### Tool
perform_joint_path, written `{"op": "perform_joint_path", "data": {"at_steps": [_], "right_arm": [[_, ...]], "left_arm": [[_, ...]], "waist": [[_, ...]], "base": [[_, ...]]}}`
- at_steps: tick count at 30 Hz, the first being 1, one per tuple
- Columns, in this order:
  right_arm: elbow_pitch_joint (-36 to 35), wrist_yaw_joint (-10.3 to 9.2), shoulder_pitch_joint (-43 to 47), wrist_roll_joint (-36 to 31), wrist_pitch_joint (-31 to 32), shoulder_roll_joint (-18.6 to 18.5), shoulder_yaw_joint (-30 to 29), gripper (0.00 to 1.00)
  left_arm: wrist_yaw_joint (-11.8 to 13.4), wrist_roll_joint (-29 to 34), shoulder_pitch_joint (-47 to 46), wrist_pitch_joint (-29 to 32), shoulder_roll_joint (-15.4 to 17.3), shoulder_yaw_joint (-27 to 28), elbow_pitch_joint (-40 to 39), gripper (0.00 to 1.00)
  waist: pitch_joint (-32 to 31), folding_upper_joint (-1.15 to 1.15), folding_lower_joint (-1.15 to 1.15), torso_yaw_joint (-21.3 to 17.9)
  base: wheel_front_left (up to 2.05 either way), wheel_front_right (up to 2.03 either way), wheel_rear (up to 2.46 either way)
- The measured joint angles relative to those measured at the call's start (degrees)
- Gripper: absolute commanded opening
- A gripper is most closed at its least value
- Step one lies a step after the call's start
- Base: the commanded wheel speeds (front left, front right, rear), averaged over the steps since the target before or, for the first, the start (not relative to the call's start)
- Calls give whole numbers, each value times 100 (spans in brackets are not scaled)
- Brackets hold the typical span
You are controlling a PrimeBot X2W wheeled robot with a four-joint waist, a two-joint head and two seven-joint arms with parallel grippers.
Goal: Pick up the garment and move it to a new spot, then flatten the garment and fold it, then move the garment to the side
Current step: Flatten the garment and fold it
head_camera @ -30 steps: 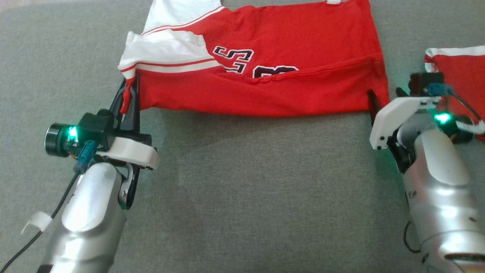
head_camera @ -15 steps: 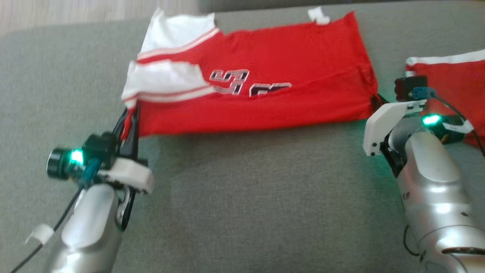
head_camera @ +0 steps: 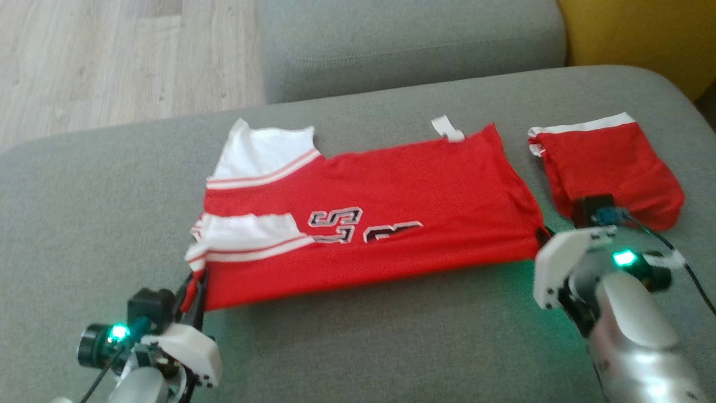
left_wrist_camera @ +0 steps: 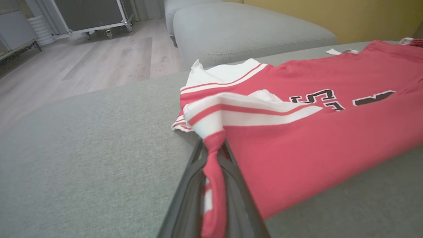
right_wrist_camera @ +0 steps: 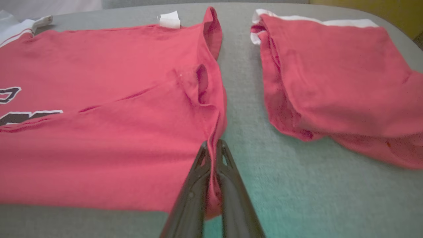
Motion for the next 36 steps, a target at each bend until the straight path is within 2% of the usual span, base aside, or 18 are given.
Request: {"op": "perform_joint_path", "data": {"at_steps": [9,10,11,12,13,14,18,23,27,29,31,36], "right_arm": [[-1272,0,985,508,533,-108,-18,0],[-1424,0,1074,530,558,-105,-37,29],[-1582,0,1157,535,566,-98,-77,99],[-1738,0,1233,535,544,-90,-127,100],[-1875,0,1299,535,494,-78,-181,100],[-2008,0,1357,563,430,-47,-242,100],[-2447,0,1469,733,-120,103,-620,100],[-2859,0,1469,1128,-1240,192,-494,100],[-3020,0,1465,967,-2174,222,-477,100],[-3044,0,1451,875,-2396,222,-470,100],[-3086,0,1423,834,-2506,229,-442,100],[-3161,0,1180,831,-2614,231,-354,100]], "left_arm": [[-8,-48,386,566,107,-190,-393,0],[-7,-52,432,601,107,-197,-436,0],[-4,-53,468,601,108,-202,-490,0],[1,-55,492,600,108,-201,-535,0],[25,-67,500,594,108,-200,-572,35],[73,-74,500,576,107,-196,-613,96],[225,-92,499,314,110,-152,-736,100],[639,-96,488,-483,-36,179,-1004,100],[810,-203,486,-628,-213,584,-1308,100],[781,-175,481,-628,-254,756,-1675,100],[643,-25,429,-642,-272,839,-2022,100],[238,196,-3,-645,-213,842,-1874,100]], "waist": [[-49,0,2,-4],[-42,0,2,1],[-33,0,2,4],[-22,0,2,5],[-9,0,2,7],[4,0,2,8],[94,0,2,-19],[250,0,2,-65],[378,0,2,-105],[462,0,3,-125],[566,0,2,-146],[893,0,2,-219]], "base": [[0,0,0],[0,0,0],[0,0,0],[0,0,0],[0,0,0],[0,0,0],[0,0,0],[0,0,0],[0,0,0],[0,0,0],[0,0,0],[0,0,0]]}}
